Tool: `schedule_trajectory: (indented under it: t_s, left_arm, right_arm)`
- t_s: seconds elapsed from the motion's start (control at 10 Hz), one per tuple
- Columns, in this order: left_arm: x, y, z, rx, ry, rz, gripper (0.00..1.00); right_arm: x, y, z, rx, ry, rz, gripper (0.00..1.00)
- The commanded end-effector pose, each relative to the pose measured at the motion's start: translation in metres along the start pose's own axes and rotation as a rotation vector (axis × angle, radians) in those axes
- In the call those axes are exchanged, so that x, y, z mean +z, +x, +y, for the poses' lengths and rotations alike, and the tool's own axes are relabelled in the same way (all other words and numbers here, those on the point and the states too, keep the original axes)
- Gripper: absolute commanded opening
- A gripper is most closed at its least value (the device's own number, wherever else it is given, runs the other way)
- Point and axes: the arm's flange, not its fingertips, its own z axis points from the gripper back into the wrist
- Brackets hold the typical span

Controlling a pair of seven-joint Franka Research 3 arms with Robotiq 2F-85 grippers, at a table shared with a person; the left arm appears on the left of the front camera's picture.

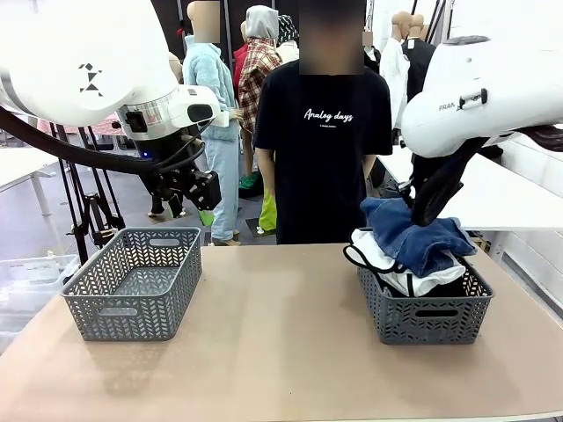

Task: Sort the tops and bottoms.
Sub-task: Sort the clothes according to human instructions.

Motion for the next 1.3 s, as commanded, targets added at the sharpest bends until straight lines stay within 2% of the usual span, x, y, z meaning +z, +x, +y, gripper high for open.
schedule_trajectory:
  t_s: [0.0,0.1,0.2,0.3,0.6,0.7,0.8,1.2]
  left_arm:
    - [0.0,-0.003,0.001,0.007,-0.012,0.0,0.68]
    - [0.0,-0.003,0.001,0.007,-0.012,0.0,0.68]
    - [0.0,-0.003,0.001,0.007,-0.012,0.0,0.68]
    - [0.0,-0.003,0.001,0.007,-0.012,0.0,0.68]
    - [0.0,-0.003,0.001,0.007,-0.012,0.0,0.68]
    - [0.0,-0.003,0.001,0.007,-0.012,0.0,0.68]
    - [0.0,-0.003,0.001,0.007,-0.012,0.0,0.68]
    - [0.0,-0.003,0.001,0.007,-0.012,0.0,0.68]
  right_arm:
    - [-0.018,-0.003,-0.005,0.005,0.102,0.084,0.0]
    - [-0.035,-0.004,-0.002,0.022,0.131,0.137,0.0]
    - [-0.032,-0.002,-0.003,0.042,0.147,0.153,0.0]
    - [-0.023,-0.002,-0.001,0.006,0.083,0.075,0.0]
    - [-0.029,-0.002,-0.002,0.017,0.109,0.101,0.0]
    - [-0.042,0.006,-0.002,0.034,0.088,0.118,0.0]
    - [-0.06,0.013,-0.003,0.056,0.126,0.083,0.0]
    - [-0.111,0.021,0.005,0.077,0.138,0.183,0.0]
